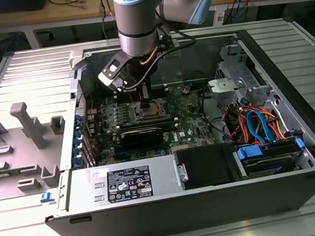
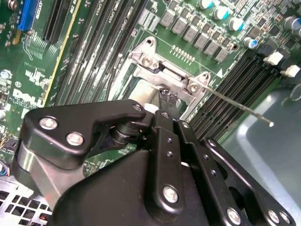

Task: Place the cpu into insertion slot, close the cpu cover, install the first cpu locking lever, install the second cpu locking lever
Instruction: 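Close the cpu cover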

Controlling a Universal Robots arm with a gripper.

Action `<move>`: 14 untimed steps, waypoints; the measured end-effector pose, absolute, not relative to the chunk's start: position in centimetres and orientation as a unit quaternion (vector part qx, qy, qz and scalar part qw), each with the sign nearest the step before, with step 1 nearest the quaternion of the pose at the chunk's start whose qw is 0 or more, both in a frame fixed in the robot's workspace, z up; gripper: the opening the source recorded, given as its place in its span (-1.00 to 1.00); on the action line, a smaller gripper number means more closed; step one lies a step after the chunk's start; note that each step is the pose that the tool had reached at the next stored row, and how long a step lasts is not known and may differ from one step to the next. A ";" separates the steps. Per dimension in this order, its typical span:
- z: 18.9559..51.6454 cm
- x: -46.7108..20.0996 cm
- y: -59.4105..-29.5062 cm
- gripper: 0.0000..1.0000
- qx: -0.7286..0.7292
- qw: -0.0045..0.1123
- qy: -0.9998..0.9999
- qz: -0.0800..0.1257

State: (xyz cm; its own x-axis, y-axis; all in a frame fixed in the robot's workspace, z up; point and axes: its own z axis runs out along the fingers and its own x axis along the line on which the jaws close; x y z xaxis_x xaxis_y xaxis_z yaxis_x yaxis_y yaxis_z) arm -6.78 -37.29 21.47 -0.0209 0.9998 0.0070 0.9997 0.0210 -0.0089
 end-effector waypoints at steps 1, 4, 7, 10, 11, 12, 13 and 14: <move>21.5 -6.6 -37.3 -0.79 -0.700 0.006 -0.714 0.001; 21.5 -6.1 -37.3 -0.79 -0.700 0.006 -0.714 0.002; 21.5 -5.6 -37.3 -0.79 -0.700 0.006 -0.714 0.003; 21.5 -5.2 -37.3 -0.79 -0.700 0.007 -0.714 0.004; 21.5 -5.1 -37.3 -0.79 -0.700 0.007 -0.714 0.004; 21.5 -4.9 -37.2 -0.79 -0.700 0.007 -0.714 0.005; 21.5 -4.8 -37.2 -0.79 -0.700 0.007 -0.714 0.006; 21.5 -4.7 -37.2 -0.79 -0.700 0.008 -0.714 0.006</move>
State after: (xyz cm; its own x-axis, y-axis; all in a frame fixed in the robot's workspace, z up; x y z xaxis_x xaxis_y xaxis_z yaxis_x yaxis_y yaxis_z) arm -4.66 -37.24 21.46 -0.0209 0.9998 0.0019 0.9996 0.0209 -0.0196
